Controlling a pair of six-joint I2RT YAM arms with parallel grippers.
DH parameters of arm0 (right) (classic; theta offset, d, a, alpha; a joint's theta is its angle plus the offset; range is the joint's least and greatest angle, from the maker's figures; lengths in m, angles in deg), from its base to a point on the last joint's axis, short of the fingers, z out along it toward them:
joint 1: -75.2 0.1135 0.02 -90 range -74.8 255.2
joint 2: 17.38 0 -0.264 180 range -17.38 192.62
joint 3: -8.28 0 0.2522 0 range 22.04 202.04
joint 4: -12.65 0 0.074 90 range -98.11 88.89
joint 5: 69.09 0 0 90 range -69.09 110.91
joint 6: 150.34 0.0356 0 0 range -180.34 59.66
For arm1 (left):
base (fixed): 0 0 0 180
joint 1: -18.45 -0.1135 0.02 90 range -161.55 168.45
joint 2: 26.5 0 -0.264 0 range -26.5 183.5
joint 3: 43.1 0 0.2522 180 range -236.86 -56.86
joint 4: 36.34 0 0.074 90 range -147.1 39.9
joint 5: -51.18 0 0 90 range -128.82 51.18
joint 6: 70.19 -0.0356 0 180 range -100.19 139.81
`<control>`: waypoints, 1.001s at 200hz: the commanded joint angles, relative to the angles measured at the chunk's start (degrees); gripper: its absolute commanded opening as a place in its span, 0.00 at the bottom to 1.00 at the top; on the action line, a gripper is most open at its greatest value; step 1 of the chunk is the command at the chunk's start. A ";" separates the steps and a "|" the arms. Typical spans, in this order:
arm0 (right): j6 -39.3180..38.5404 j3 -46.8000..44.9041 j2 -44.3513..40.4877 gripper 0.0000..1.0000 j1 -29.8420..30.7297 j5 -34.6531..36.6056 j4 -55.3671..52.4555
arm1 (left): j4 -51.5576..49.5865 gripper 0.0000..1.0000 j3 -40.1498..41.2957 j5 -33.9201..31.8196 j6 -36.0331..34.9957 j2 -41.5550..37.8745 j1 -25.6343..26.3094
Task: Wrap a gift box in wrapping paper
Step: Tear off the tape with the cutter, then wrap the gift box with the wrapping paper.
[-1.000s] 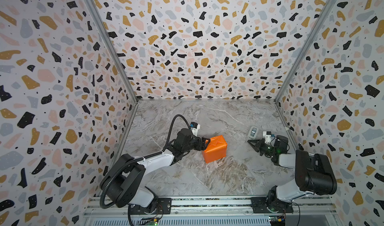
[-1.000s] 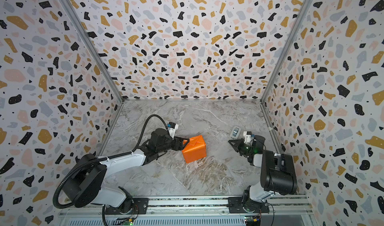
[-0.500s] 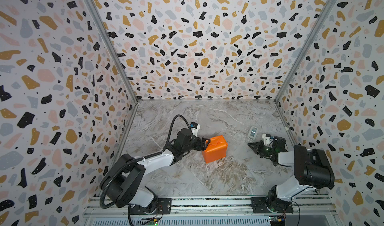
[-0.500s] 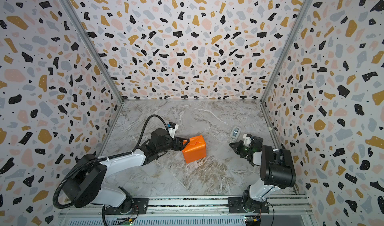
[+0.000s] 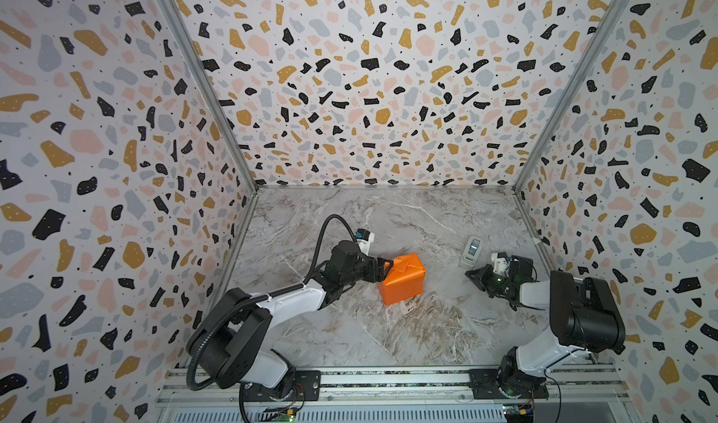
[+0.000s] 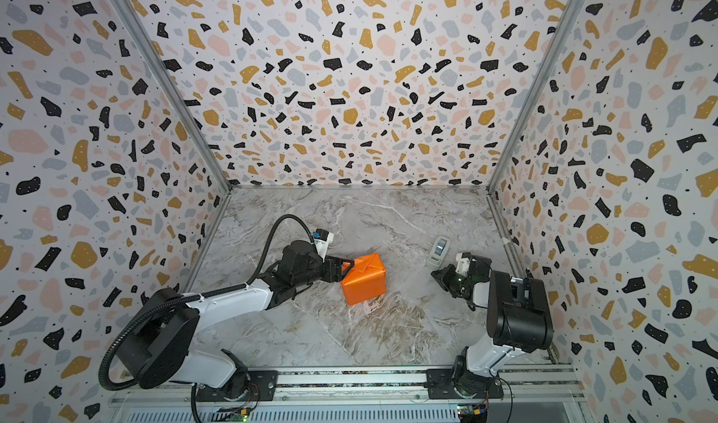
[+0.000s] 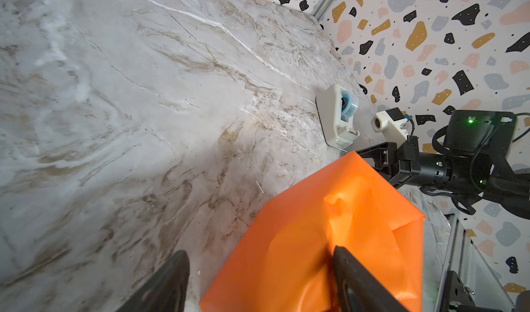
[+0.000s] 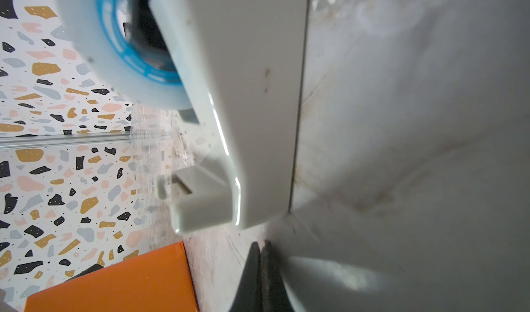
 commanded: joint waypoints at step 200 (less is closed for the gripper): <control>-8.44 25.40 -18.67 0.00 41.56 -5.59 -29.10 | -10.84 0.78 0.97 -2.64 -3.88 0.33 1.63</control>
